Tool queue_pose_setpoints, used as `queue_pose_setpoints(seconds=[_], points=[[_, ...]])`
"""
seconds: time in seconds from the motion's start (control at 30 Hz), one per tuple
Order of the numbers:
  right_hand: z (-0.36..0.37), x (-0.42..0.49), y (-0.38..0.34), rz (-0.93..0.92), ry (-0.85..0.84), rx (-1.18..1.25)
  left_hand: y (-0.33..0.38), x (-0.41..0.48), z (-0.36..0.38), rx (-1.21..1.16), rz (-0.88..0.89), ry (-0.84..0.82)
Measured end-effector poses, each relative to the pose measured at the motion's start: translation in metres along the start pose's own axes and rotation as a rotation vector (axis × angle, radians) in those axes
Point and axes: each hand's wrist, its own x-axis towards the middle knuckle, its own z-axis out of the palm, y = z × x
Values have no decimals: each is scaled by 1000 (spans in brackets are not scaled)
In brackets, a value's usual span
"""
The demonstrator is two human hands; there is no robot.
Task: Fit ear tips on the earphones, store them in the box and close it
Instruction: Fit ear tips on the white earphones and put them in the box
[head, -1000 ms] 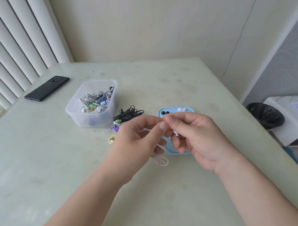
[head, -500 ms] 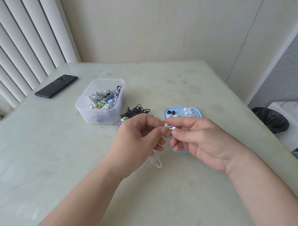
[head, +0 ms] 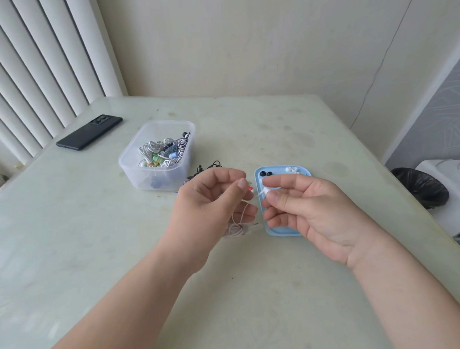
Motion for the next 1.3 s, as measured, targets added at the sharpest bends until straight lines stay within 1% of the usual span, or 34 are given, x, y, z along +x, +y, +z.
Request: queue_pose_setpoints(seconds=[0.1,0.3,0.47,0.6,0.67,0.8,0.83,0.87,0.97,1.1,1.23,1.3], points=[[-1,0,-2,-6,35,32,-2,0,2,14,10,0],[-1,1,3,-80,57,-50,-2,-1,2,32,2,9],[1,0,5,-136,60,-192,-4,-4,5,127,35,-70],[3,-2,1,-92,49,-224,-8,-3,7,192,87,-64],[-6,-2,-7,-94,126,-315,-9,-2,6,186,74,-46],[-45,6,-19,-223,506,-498,-16,-1,9,173,19,12],[-52,10,-17,-242,571,-558,-18,-1,11,172,9,20],[-58,13,-13,-245,601,-618,-21,-2,14,167,-4,22],[-63,22,1,-210,563,-767,-25,-3,22,138,-22,6],[-71,30,11,-199,558,-856,-27,-1,25,105,-8,-7],[-69,36,14,-254,561,-847,-28,1,21,92,15,6],[-60,37,15,-337,529,-874,-30,2,18,76,25,24]])
